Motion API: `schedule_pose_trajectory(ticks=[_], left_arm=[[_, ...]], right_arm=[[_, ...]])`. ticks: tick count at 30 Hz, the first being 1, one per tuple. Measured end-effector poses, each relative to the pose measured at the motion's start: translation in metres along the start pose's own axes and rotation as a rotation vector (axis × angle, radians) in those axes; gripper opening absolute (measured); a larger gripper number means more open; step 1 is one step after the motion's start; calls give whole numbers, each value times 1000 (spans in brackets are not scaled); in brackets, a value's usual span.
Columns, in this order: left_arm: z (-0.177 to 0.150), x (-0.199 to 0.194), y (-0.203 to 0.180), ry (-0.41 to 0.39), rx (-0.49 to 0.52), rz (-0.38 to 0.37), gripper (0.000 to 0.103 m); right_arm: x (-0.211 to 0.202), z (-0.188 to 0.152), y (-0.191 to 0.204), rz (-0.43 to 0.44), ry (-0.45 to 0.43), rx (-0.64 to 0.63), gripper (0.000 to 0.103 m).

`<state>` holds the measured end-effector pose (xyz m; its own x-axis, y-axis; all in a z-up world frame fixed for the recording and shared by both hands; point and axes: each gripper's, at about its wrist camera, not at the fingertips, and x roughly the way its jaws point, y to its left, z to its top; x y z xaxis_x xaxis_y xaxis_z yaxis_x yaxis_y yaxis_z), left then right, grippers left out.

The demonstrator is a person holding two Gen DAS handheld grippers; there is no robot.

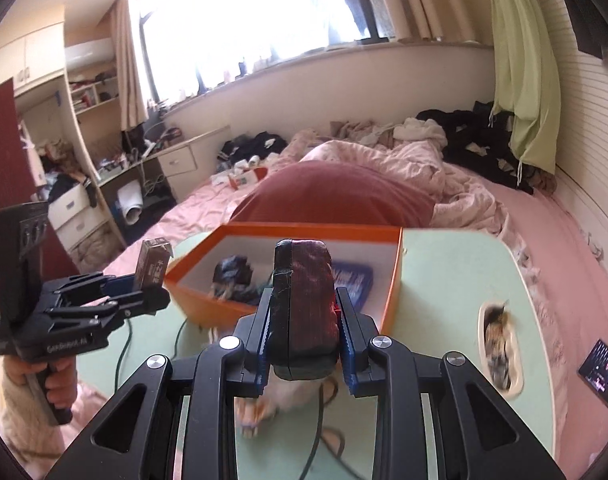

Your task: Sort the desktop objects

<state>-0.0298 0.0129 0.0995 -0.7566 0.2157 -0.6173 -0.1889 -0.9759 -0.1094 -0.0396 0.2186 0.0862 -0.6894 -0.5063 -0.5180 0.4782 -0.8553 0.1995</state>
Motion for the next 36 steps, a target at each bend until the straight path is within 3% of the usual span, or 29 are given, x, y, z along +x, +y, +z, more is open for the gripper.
schedule_pose_trajectory(ticks=[5,7,8,9,12,16,19,26,31,36], left_arm=[[25,45,-2,47,-32,39,42],[24,56,-2,54,-61,48,48],[22,59,0,58,-81,38,52],[19,59,1,59,-96,31,62],[8,43,2,19,-114,15,74],[-4,14,2,-12,-77,33,75],[-21,-2,-4,19,-41,27,75],[-77,-12,-20,112,22,49,75],[-98,5,-22,194,19,91,75],[-103,6,-18,190,5,117,91]], right_arm=[[51,15,-2,-66,85,2,27],[65,13,-6,-95,90,18,28],[66,13,-8,-95,82,29,36],[64,13,-10,-90,67,40,52],[43,8,-7,-98,-11,26,71],[15,-2,5,-118,-43,-56,74],[0,-21,10,-107,-17,-86,77],[-17,-84,16,-80,159,-113,77],[-7,-105,15,-95,234,-101,77],[-1,-116,23,-115,222,-116,98]])
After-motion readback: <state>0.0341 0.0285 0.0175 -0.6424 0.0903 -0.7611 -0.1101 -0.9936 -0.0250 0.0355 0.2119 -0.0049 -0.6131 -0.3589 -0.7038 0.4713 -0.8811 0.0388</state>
